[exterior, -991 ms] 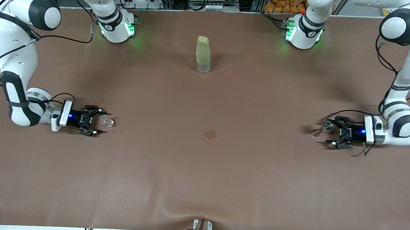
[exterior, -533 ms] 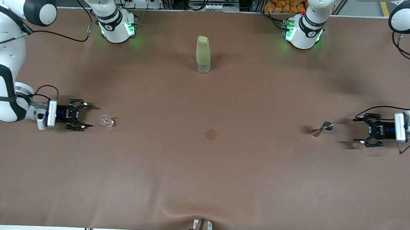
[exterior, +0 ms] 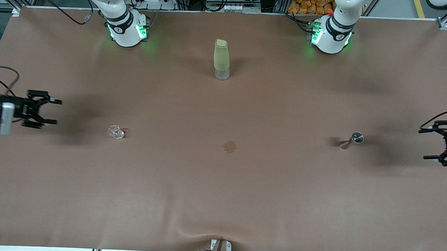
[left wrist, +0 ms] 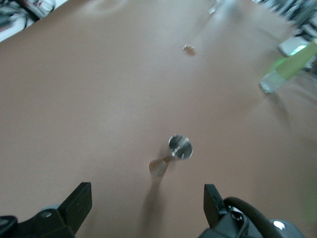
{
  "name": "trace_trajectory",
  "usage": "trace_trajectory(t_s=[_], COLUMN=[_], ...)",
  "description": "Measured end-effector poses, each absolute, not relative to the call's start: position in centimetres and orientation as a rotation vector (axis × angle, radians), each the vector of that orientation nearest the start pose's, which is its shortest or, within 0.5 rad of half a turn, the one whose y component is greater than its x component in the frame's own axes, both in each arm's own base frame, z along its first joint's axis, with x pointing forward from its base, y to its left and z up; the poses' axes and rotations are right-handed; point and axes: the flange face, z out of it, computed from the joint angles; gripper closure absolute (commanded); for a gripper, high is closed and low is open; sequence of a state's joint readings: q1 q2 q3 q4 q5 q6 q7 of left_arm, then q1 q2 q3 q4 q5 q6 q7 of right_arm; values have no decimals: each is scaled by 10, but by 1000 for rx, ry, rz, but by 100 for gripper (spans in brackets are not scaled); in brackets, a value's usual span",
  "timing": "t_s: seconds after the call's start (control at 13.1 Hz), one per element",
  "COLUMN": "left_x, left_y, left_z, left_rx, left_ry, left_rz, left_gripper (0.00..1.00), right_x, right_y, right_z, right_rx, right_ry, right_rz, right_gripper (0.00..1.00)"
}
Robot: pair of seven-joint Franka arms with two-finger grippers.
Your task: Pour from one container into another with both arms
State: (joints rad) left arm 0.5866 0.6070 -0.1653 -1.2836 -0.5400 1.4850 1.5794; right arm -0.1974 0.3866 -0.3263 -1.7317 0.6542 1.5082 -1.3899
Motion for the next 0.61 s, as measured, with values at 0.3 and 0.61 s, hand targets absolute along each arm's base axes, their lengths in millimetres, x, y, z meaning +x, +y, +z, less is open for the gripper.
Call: trace_trajectory(t_s=[0.3,0.61], left_x=[658,645], left_y=[136,-8], left_z=[500,580], left_rx=[2391,2673], left_ry=[-1190,-945], left_rz=[263,123], left_gripper=[0,0], right_x=[552,556], right_y=[-172,-129], right_z=[458,537], right_rx=[-2486,-2748], right_ry=[-589,-413], right_rz=[32,117], right_gripper=[0,0])
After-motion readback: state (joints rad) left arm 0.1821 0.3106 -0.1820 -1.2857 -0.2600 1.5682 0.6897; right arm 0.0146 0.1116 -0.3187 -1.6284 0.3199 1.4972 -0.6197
